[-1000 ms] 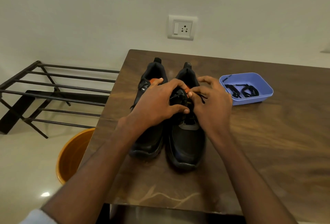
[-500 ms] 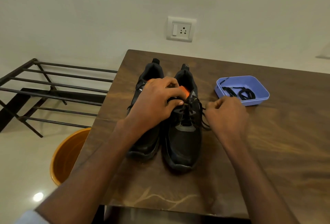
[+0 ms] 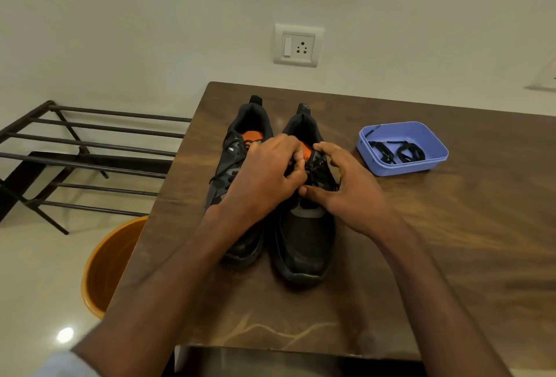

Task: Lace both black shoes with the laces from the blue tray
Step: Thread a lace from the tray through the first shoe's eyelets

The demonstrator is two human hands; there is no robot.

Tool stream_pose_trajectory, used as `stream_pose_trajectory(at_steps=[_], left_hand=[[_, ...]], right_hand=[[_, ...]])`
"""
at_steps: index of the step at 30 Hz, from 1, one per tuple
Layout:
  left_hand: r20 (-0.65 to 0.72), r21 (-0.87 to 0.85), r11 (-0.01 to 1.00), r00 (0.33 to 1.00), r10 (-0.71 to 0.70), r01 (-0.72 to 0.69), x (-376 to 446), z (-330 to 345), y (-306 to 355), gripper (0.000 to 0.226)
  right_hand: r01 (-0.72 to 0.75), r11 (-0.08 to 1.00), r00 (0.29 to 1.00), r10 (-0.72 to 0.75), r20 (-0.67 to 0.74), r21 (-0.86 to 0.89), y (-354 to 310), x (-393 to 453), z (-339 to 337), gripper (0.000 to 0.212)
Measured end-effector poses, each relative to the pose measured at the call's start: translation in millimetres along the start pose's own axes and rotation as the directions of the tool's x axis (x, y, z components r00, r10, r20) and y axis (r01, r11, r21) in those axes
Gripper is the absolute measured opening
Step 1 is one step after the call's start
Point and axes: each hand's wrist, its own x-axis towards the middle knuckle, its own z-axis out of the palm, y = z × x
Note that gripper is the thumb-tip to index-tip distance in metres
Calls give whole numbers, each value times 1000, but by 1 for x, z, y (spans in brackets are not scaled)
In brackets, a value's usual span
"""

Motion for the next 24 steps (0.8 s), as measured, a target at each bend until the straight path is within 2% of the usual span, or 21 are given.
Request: stream_pose_trajectory(at_steps=[8,9,12,13,16,17,19,21,22,24], left_hand=[[58,-252,963,995,-80,92,6,-9,0,12],[75,-227,971,996,-54,70,6,-11,-1,13],[108,-57,998,994,34,-28,6,-13,-6,34],[91,-13,998,994,56,-55,6,-14,-7,35],[-5,8,995,995,95,-95,6,-13,-5,17],[-44,-24,997,997,67,-68,5,-12,-2,13],[-93,-151,986,992,-81,66,4,-10,5,11],[-61,-302,928,967,-248,219,5,-10,9,12],[-29,-339,904,958,-286,260,6,-10,10,12],[24,-267,942,978,-205,204,7,-11,9,11]], right_hand=[[-13,998,1000,14,-23,59,1,-1,2,87],[-12,997,1000,14,-28,70,1,-1,3,85],[22,996,999,-18,-39,91,0,-2,4,82],[40,995,999,-37,-33,89,0,-2,4,81],[81,995,997,-80,-7,59,2,-1,4,84],[81,996,997,-81,-3,46,2,0,4,82],[74,996,997,-74,-5,45,3,0,4,78],[74,995,997,-73,-12,69,4,1,3,75],[74,994,997,-73,-16,77,3,0,2,75],[77,994,997,-75,-34,81,3,0,3,74]])
